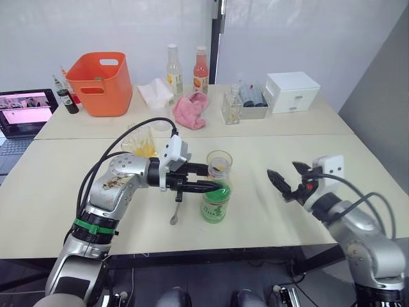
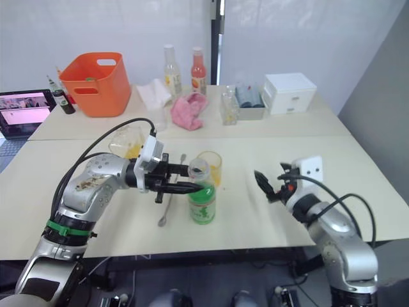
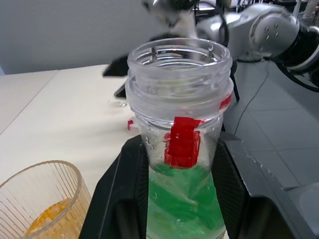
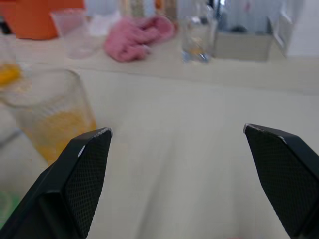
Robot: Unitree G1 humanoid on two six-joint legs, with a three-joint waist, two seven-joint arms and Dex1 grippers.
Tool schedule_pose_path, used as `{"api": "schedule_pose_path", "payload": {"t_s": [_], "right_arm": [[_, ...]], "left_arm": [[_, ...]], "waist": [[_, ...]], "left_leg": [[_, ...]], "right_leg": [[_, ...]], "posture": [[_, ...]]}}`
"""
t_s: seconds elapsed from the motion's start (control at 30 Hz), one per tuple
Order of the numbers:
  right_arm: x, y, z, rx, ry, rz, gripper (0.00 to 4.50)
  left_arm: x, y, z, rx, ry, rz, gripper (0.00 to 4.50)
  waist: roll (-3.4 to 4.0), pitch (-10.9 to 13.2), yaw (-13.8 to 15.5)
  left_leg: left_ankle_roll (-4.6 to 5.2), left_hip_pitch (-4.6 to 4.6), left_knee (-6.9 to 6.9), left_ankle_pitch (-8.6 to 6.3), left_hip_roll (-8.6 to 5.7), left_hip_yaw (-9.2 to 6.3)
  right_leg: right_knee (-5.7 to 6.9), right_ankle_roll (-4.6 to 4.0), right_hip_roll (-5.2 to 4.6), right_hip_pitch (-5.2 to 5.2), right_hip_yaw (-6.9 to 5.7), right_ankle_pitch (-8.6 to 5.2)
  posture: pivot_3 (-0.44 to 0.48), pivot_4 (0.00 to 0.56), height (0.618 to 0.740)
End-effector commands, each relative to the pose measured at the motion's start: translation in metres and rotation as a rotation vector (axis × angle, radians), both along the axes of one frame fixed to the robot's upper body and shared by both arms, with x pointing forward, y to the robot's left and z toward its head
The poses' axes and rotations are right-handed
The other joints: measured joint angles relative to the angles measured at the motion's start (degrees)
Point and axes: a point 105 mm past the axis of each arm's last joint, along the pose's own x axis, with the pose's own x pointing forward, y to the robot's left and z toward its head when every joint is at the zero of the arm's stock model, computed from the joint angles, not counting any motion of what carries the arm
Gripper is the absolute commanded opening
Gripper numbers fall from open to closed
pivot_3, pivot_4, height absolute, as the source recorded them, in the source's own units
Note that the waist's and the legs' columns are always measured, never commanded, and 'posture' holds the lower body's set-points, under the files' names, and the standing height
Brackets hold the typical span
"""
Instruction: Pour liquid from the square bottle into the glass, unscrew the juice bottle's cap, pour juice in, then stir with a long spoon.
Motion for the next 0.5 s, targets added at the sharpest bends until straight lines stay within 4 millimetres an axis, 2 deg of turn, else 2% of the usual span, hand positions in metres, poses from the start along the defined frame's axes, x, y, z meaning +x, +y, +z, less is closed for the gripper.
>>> {"api": "schedule_pose_path", "payload": {"t_s": [0.03,0.2,0.5], "right_arm": [[-0.02,0.02,0.022,-0.016,-0.037,0.178,4.48],[-0.036,0.041,0.022,-0.052,0.013,0.345,4.48],[-0.025,0.04,0.011,-0.059,0.052,0.302,4.48]], "left_arm": [[-0.004,0.01,0.015,-0.009,-0.036,0.0,1.42],[-0.003,0.025,0.026,-0.011,-0.042,0.044,1.42],[0.014,0.051,0.054,0.0,-0.126,0.165,1.42]], "waist": [[0.0,0.0,-0.04],[-0.01,0.0,0.08],[-0.03,0.02,0.56]], "left_leg": [[0.01,0.0,-0.01,0.0,0.01,0.0],[0.03,-0.02,0.0,-0.02,0.0,0.0],[0.04,-0.1,0.07,-0.02,-0.04,0.0]], "right_leg": [[0.0,0.0,0.01,0.0,0.0,0.0],[0.0,-0.01,0.01,-0.01,0.0,0.0],[0.0,0.02,0.0,0.0,-0.04,0.02]], "posture": [[0.0,0.15,0.74],[0.0,0.15,0.74],[0.0,0.15,0.74]]}}
